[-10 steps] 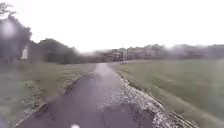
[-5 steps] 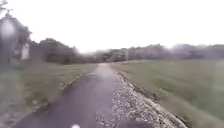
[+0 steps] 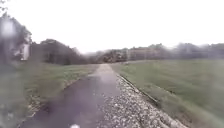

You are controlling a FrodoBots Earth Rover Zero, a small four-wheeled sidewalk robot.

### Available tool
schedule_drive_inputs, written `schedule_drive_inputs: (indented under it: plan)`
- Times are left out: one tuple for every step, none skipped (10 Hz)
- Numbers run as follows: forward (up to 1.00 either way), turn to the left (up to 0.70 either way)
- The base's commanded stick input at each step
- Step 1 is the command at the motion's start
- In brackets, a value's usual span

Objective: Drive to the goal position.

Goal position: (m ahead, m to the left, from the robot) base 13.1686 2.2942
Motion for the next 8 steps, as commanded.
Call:
schedule_drive_inputs:
  plan:
    - [1.00,0.00]
    - [1.00,0.00]
    - [1.00,0.00]
    - [1.00,0.00]
    - [1.00,0.00]
    - [1.00,0.00]
    - [1.00,0.00]
    - [1.00,0.00]
